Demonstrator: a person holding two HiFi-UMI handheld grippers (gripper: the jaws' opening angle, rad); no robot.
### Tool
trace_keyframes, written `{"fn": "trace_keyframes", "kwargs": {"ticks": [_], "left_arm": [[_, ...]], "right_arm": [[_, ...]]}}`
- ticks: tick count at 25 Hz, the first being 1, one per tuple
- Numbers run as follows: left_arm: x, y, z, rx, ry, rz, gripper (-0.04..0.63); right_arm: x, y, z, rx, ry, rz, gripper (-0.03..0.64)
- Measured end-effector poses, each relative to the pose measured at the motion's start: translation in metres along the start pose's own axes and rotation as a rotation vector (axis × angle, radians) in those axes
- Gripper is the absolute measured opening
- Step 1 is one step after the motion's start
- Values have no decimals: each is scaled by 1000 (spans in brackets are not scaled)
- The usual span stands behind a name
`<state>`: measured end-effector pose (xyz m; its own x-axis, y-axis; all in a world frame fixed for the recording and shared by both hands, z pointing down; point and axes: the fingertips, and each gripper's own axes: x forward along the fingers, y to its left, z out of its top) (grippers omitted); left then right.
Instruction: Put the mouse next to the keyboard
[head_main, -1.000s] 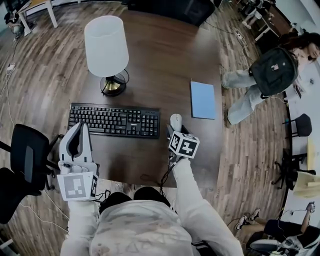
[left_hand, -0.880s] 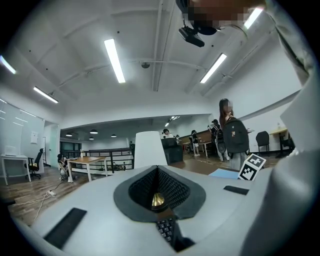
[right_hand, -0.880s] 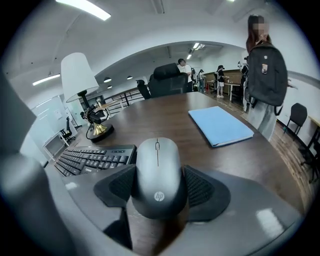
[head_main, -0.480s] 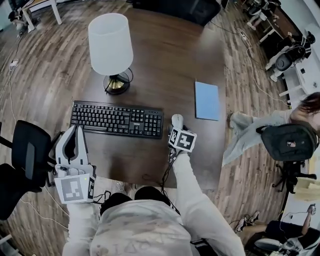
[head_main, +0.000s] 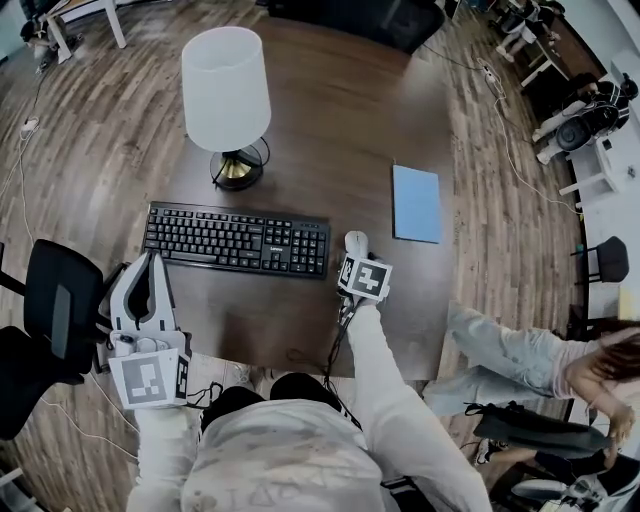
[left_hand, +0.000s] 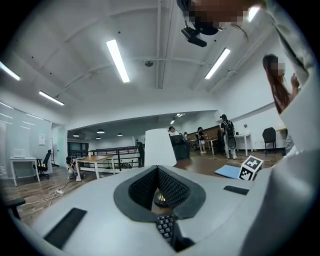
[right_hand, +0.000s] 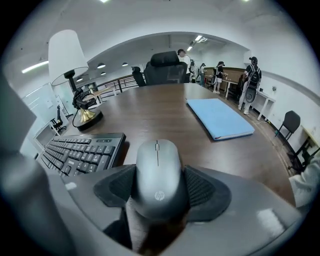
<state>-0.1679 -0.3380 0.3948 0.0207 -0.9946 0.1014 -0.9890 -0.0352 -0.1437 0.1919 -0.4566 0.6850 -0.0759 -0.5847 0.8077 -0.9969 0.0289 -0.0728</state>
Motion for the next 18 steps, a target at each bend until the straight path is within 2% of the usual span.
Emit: {"fn": "trace_keyframes", "kwargs": {"ticks": [9, 13, 18], "left_arm": [[-3, 4, 4, 3, -11, 2, 5], [-6, 6, 5, 4, -14, -2, 5], [-8, 6, 6, 6, -22, -13, 5]], "right_arm": [[-2, -1, 1, -3, 0, -2, 319], [-3, 3, -1, -1, -2, 32, 321], [-13, 1, -1, 27, -50, 51, 325]]}}
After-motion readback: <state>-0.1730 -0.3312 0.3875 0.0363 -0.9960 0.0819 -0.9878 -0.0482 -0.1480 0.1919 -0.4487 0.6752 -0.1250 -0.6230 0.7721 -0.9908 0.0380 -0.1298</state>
